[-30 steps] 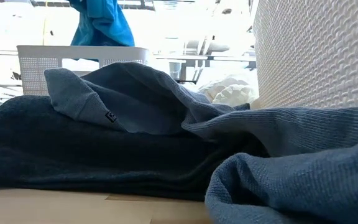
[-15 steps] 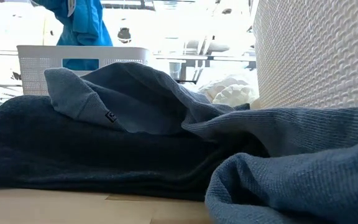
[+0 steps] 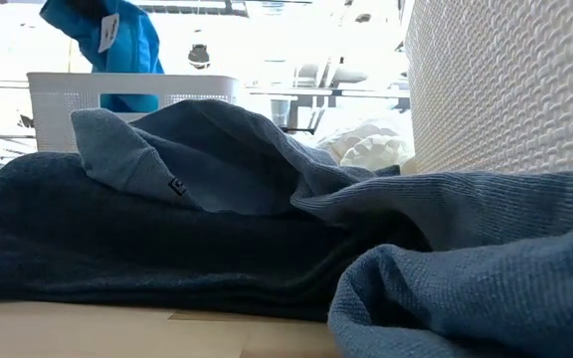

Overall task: Sort clothes
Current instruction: Put the blue shorts into the top white laundry bin, then put the blue sock into the top white laundry bin

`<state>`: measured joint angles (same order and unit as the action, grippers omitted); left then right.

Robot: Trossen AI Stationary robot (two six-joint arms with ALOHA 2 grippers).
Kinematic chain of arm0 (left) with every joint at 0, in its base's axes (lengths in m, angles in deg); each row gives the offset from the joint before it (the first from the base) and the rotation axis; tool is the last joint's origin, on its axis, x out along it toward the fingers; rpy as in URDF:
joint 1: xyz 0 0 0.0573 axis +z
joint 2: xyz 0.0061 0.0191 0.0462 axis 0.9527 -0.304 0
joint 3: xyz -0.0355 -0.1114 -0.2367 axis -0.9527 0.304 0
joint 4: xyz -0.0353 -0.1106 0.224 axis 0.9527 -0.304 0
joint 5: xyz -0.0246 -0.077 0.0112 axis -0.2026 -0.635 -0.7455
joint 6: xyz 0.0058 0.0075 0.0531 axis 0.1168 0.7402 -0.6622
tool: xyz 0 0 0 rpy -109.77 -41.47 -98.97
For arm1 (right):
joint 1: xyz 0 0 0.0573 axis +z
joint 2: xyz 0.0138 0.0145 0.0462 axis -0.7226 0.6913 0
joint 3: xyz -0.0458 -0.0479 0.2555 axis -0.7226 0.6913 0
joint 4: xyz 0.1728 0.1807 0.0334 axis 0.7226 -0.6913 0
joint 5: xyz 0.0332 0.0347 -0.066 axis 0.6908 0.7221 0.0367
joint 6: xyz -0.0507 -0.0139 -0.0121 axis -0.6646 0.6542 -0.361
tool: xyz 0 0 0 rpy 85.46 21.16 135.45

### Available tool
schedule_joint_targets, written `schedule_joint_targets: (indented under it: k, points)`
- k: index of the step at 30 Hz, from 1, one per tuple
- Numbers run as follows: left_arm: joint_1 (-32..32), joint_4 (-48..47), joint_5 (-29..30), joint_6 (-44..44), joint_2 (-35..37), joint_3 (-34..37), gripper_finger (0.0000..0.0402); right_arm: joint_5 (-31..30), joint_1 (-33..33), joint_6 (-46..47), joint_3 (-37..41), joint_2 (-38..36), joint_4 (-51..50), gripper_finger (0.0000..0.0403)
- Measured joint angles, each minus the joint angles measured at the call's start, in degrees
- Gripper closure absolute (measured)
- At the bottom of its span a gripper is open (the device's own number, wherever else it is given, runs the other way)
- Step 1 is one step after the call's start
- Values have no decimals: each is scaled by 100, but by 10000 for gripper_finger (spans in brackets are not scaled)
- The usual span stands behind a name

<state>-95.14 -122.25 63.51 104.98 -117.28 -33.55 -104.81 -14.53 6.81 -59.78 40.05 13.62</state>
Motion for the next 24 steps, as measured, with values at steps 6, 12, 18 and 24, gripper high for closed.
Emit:
schedule_joint_targets:
  k: [6,12,18,24]
  points:
    - [121,4,-27,279,52,123,340,-48,112,88,0,0,4,159]
    - [182,55,-234,538,307,124,271,-61,241,167,0,0,0,159]
    - [180,424,-638,539,633,124,247,-174,331,193,0,0,2,159]
    - [180,741,-844,401,911,124,245,-196,331,235,0,0,0,159]
